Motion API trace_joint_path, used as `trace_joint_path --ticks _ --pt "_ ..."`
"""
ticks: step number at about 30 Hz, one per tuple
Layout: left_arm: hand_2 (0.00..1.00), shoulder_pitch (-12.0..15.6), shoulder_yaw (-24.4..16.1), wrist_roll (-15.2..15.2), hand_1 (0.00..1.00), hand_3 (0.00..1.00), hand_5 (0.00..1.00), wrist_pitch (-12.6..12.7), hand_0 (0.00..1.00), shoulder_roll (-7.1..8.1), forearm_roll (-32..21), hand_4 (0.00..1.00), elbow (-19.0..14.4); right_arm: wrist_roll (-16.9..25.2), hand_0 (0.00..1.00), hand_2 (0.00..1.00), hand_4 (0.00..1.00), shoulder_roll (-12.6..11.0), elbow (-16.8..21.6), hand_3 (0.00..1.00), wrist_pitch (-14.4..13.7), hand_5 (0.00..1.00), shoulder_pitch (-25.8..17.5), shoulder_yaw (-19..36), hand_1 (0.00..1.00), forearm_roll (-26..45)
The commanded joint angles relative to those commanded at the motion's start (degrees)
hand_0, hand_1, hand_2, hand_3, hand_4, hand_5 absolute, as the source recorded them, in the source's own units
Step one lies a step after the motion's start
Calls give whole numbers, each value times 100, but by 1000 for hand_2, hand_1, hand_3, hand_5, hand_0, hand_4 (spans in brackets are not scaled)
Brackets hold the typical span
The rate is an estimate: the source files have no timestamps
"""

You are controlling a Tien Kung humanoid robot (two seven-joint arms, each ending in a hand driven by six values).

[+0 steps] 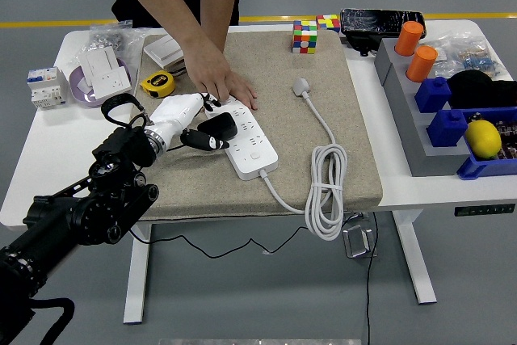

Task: Pick up the plug,place it near the board,insert it into the board,press the button

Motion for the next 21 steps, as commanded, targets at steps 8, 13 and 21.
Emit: trace_joint_path --ticks 8,13,21 --pt "614 -6 21 25 711 517 381 33 691 -15 60 998 20 -4 849 734 998 1 -6 766 -2 998 -4 -1 762 7" --pt "566 -22 44 43 697 481 370 18 666 -29 70 911 28 -5 849 734 998 1 -8 766 -4 998 5 8 762 4" --pt "538 -9 60 55 678 454 394 89 654 -59 57 839 32 -10 849 734 998 -4 -8 766 -6 998 -9 -20 762 7"
